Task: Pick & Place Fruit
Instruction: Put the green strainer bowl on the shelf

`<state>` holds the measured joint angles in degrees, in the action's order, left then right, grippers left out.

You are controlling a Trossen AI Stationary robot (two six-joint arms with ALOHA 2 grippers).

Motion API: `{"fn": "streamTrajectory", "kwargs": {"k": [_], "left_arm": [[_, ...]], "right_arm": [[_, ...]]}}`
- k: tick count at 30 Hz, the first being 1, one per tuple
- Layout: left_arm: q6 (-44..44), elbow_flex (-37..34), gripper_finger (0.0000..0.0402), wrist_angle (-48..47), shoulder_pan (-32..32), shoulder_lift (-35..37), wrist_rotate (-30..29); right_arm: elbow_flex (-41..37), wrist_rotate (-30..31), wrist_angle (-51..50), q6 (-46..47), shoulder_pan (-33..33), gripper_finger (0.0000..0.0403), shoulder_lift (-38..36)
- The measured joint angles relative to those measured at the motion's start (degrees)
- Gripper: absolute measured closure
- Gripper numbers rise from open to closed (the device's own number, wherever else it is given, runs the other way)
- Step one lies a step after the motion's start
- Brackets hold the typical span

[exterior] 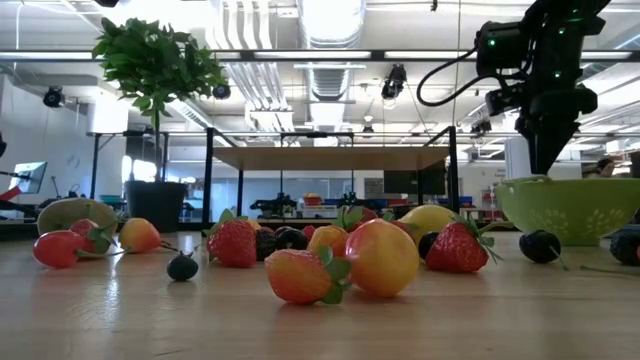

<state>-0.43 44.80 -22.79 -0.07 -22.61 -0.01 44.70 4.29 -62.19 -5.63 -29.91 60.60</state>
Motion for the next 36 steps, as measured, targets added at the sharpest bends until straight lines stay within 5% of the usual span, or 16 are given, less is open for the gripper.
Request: {"fn": "streamTrajectory", "kwargs": {"k": [16, 36], "left_arm": [[0.0, 0.0, 0.0339, 0.0, 0.0, 0.0, 0.0], [0.0, 0.0, 0.0339, 0.0, 0.1, 0.0, 0.0]], "right_arm": [[-0.1, -0.1, 3.0, -1.4, 0.0, 0.0196, 5.5], [-0.1, -11.9, 2.8, 4.5, 3.6, 0.0263, 3.7]]}}
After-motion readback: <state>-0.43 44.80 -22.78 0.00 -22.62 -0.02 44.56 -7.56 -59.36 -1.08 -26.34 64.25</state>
